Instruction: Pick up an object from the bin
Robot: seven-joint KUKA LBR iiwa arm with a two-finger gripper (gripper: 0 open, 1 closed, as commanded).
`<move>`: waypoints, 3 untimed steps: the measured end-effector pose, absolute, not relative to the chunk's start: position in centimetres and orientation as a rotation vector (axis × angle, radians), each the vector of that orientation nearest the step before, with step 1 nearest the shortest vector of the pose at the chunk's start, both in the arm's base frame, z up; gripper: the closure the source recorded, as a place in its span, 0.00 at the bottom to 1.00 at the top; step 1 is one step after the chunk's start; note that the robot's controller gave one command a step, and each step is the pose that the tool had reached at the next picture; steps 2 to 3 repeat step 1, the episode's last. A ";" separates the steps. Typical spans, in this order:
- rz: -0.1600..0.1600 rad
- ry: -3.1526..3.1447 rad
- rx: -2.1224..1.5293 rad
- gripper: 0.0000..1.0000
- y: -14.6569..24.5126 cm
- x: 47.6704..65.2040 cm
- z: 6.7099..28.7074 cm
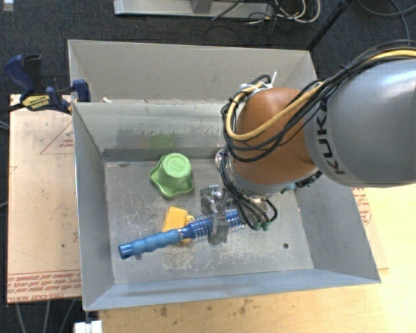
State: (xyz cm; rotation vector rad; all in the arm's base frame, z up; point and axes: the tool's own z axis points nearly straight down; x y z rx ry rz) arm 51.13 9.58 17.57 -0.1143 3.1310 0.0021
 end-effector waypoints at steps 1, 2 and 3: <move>0.002 3.128 -0.144 1.00 10.1 50.5 31.0; 0.002 3.128 -0.144 1.00 10.1 50.5 31.0; 0.002 3.128 -0.144 1.00 10.1 50.5 31.0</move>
Offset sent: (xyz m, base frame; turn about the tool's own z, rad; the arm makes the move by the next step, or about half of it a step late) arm -0.0077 0.0048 0.1307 -0.0196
